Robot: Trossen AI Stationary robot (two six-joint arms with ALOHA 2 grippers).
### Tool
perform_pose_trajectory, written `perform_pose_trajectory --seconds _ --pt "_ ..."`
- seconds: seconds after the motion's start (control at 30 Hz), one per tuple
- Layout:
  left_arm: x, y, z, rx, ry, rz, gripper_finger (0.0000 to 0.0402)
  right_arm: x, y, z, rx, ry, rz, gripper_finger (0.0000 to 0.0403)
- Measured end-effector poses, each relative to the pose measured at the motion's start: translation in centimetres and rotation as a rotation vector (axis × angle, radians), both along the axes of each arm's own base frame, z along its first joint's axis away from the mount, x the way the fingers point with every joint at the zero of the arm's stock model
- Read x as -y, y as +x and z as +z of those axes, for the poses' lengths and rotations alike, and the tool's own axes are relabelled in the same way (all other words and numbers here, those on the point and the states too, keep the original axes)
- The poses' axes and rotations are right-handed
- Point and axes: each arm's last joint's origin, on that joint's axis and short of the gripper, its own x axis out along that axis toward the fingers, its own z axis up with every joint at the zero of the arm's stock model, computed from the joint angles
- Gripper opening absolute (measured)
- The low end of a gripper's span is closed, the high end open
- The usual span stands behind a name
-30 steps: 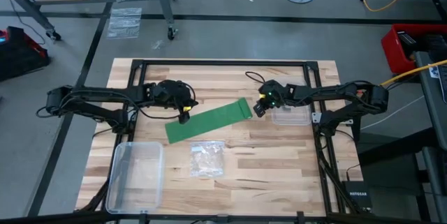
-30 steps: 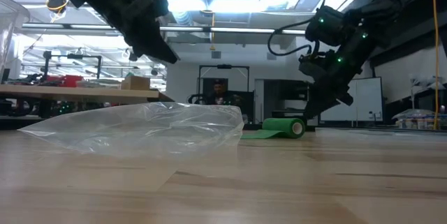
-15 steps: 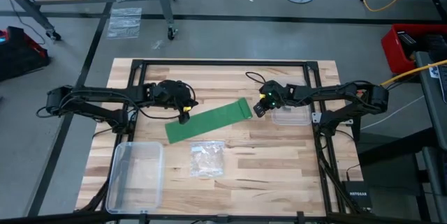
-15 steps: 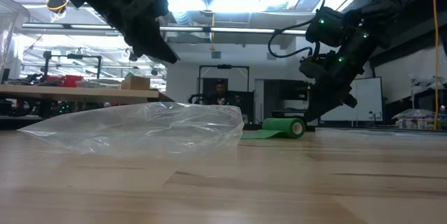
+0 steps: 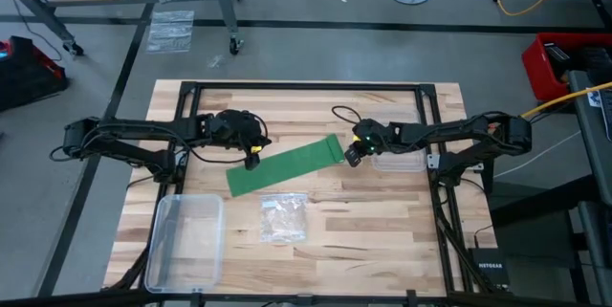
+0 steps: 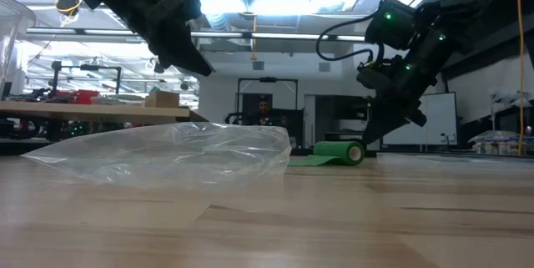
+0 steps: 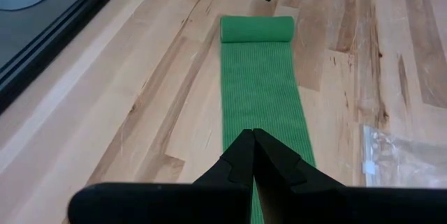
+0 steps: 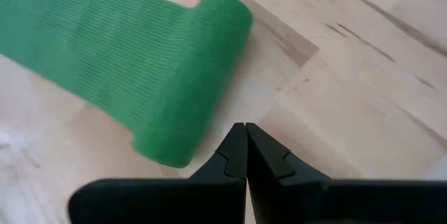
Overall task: Roll bandage
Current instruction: Roll the bandage
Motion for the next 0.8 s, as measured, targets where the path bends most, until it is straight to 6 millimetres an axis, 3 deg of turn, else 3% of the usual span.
perform_pose_trajectory --seconds 0.33,0.67,0.8 --pt "0.0 0.0 0.0 0.0 0.0 0.0 0.0001 -0.3 0.6 -0.1 0.046 0.018 -0.017 0.0001" --pt "0.0 0.0 0.0 0.0 0.0 -0.001 0.0001 -1.2 2.5 -3.5 0.026 0.057 0.0 0.0001" --pt "0.0 0.0 0.0 -0.001 0.0 0.0 0.0001 -1.2 3.3 -4.0 0.079 0.058 0.009 0.0001"
